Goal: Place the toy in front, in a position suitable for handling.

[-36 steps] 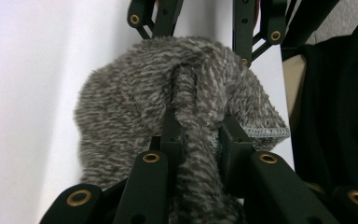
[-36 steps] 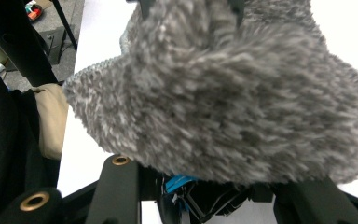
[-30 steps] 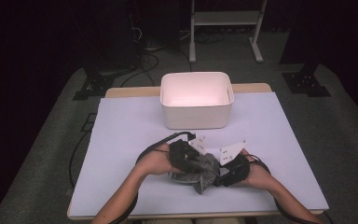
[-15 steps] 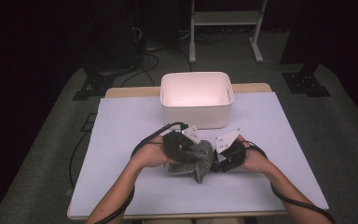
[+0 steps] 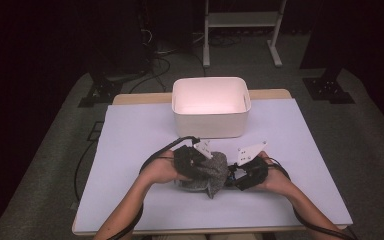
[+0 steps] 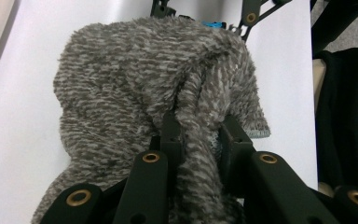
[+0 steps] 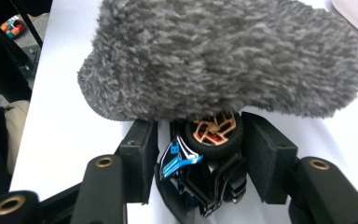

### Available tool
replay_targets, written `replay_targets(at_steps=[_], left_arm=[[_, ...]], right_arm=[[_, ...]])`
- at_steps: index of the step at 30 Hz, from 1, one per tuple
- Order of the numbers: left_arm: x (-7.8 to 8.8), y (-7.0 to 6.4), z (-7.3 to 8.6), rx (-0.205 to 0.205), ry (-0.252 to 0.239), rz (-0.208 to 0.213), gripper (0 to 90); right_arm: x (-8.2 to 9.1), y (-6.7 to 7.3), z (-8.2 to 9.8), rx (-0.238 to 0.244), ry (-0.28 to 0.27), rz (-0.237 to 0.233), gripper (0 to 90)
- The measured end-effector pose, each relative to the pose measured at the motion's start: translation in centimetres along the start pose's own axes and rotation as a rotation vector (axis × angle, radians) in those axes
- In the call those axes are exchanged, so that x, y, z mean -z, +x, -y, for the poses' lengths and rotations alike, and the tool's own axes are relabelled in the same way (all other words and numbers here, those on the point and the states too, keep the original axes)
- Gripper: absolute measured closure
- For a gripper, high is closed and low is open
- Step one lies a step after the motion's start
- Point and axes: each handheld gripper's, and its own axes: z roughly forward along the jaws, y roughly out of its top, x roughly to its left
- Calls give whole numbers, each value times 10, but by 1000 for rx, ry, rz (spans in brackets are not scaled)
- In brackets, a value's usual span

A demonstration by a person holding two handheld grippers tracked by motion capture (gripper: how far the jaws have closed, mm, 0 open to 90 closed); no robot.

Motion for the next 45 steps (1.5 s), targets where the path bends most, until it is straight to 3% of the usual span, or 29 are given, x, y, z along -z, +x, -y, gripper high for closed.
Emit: replay_targets(at_steps=[3,11,22,31,36,45], left_arm=[[0,0,1,-2,2,2,750],[0,-7,3,-11,15,18,750],[-4,-18,7,-42,50,64,747],[-4,-26,9,-60,51,60,746],[-2,-31,10,-70,50,54,746],[-5,-33,12,-72,54,60,746]], right_arm=[[4,-2,0,-38,-10,-26,448],[8,-2,-1,-79,-45,-81,417],[6,3,3,-138,-47,-86,390],[5,23,7,-106,-31,28,336],[7,27,11,-122,-36,44,336],[8,34,12,-105,-21,54,306]])
